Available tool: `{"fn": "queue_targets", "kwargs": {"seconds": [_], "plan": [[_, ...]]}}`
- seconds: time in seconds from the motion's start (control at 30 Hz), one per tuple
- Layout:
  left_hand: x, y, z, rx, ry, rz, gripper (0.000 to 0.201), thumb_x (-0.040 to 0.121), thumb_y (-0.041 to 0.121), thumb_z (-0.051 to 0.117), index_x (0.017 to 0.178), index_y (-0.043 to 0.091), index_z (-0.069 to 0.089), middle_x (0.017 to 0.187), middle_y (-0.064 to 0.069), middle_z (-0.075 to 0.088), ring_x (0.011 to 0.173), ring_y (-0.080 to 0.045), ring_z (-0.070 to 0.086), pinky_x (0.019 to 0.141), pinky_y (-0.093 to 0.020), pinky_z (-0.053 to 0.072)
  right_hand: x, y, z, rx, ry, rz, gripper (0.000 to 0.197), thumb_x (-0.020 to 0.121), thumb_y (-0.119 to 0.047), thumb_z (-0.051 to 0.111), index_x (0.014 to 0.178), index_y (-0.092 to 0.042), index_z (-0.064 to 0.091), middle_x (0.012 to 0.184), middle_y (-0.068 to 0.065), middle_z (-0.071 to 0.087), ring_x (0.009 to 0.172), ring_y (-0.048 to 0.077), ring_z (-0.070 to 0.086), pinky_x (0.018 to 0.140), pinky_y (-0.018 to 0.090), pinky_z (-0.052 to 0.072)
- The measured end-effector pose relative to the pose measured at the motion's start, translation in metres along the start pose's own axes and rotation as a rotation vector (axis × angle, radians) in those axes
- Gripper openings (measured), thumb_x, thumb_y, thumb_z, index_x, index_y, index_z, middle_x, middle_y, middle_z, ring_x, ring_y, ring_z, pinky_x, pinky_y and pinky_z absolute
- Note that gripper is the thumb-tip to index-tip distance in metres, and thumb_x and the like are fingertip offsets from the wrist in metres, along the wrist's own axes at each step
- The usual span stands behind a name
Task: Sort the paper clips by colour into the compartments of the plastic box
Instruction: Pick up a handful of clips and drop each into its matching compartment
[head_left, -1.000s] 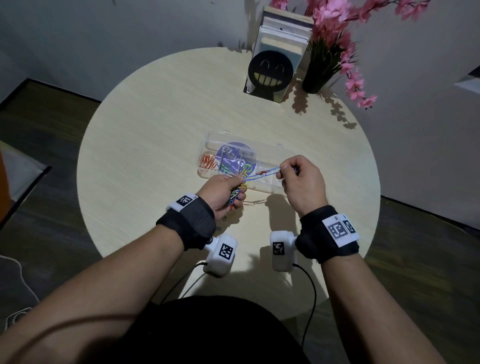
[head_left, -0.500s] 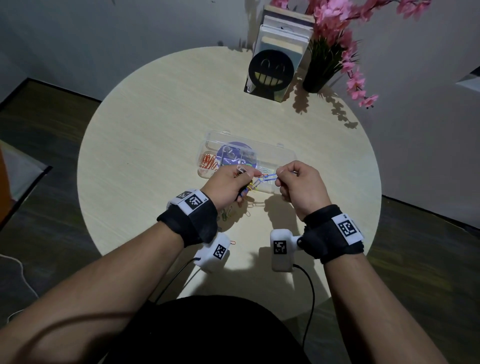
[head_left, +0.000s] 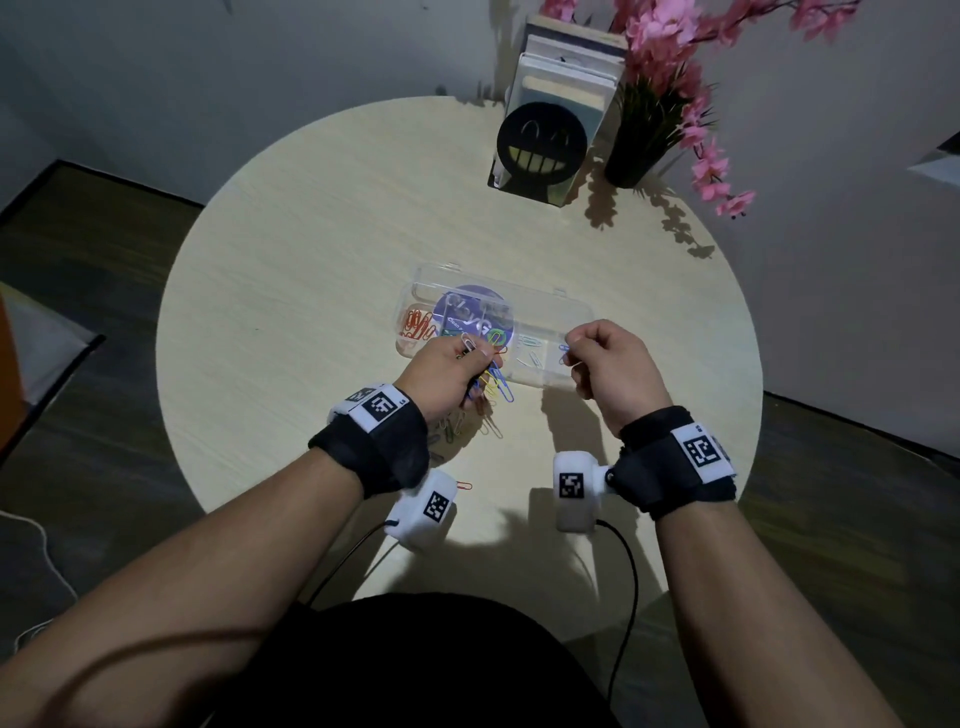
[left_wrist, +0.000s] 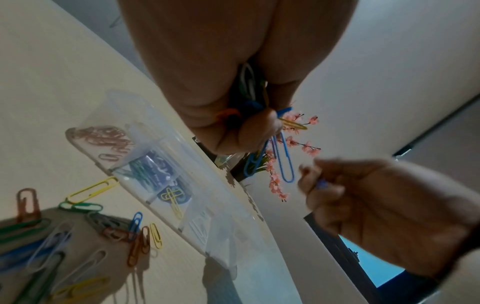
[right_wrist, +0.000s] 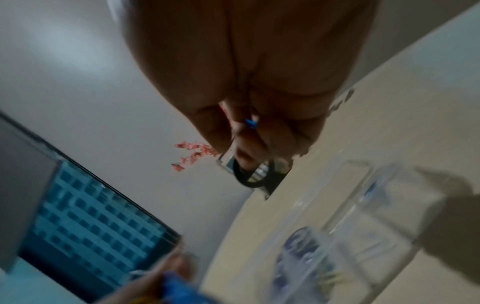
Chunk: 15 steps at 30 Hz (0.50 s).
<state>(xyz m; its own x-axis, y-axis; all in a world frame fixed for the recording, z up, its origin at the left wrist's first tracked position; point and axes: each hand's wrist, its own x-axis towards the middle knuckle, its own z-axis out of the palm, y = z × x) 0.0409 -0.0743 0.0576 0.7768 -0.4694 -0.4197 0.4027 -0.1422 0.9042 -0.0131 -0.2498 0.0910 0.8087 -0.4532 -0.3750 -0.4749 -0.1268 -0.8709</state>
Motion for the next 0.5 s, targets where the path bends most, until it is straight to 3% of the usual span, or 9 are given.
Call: {"fn": "queue_targets", "kwargs": {"seconds": [0.17,0.23,0.3,0.33,0.4,0.47,0.5], "plan": [[0.001,-0.002,-0.002,-0.146,0.018,-0.060,0.025,0.099,0.009,0.043,0.077,0.008,0.056,0.055,-0.004,0.045,0.038,-0.007,0.039,0.038,-0.015,0.028,0.036,0.014,-0.003,-0.098,0.083,0.164,0.021,0.087,0.004,0.038,0.077,-0.010,0.050,0.070,0.010,0.054,0.052,0.021,0.053,0.056,0.035,0.050],[0.001,0.000,-0.001,-0.190,0.020,-0.076,0.023,0.099,0.008,0.043,0.080,0.006,0.054,0.058,-0.005,0.046,0.038,-0.008,0.040,0.037,-0.015,0.028,0.054,0.018,-0.004,-0.096,0.099,0.213,0.025,0.085,0.006,0.037,0.071,-0.011,0.049,0.070,0.012,0.054,0.054,0.026,0.055,0.070,0.045,0.055],[0.001,0.002,-0.001,-0.225,0.018,-0.088,0.021,0.099,0.008,0.042,0.081,0.005,0.054,0.061,-0.006,0.045,0.038,-0.008,0.040,0.037,-0.016,0.028,0.068,0.020,-0.006,-0.168,0.091,0.231,0.021,0.084,0.002,0.041,0.077,-0.011,0.057,0.079,0.015,0.062,0.067,0.032,0.063,0.084,0.051,0.055],[0.001,0.003,0.000,-0.235,0.015,-0.093,0.021,0.099,0.008,0.042,0.081,0.005,0.054,0.061,-0.006,0.044,0.038,-0.008,0.040,0.037,-0.016,0.028,0.072,0.020,-0.006,-0.243,0.078,0.230,0.020,0.084,-0.003,0.045,0.088,-0.012,0.062,0.092,0.016,0.065,0.081,0.034,0.066,0.090,0.049,0.053],[0.001,0.005,0.000,-0.262,0.007,-0.108,0.020,0.099,0.008,0.042,0.083,0.004,0.054,0.062,-0.006,0.044,0.040,-0.008,0.041,0.038,-0.016,0.028,0.071,0.016,-0.006,-0.461,0.065,0.167,0.031,0.085,-0.011,0.049,0.113,-0.014,0.062,0.118,0.012,0.064,0.108,0.031,0.061,0.099,0.034,0.046],[0.002,0.006,0.000,-0.300,-0.005,-0.127,0.020,0.099,0.008,0.043,0.083,0.004,0.054,0.063,-0.007,0.043,0.041,-0.010,0.040,0.038,-0.016,0.027,0.057,0.003,-0.003,-0.564,0.094,0.016,0.031,0.088,-0.014,0.054,0.118,-0.014,0.061,0.120,0.006,0.062,0.111,0.024,0.058,0.089,0.019,0.038],[0.003,0.006,0.000,-0.325,-0.011,-0.133,0.019,0.098,0.008,0.043,0.083,0.004,0.054,0.063,-0.007,0.043,0.042,-0.010,0.041,0.038,-0.016,0.028,0.048,-0.002,0.000,-0.527,0.071,-0.048,0.026,0.088,-0.016,0.057,0.113,-0.014,0.063,0.112,0.005,0.065,0.102,0.022,0.060,0.083,0.019,0.037]]}}
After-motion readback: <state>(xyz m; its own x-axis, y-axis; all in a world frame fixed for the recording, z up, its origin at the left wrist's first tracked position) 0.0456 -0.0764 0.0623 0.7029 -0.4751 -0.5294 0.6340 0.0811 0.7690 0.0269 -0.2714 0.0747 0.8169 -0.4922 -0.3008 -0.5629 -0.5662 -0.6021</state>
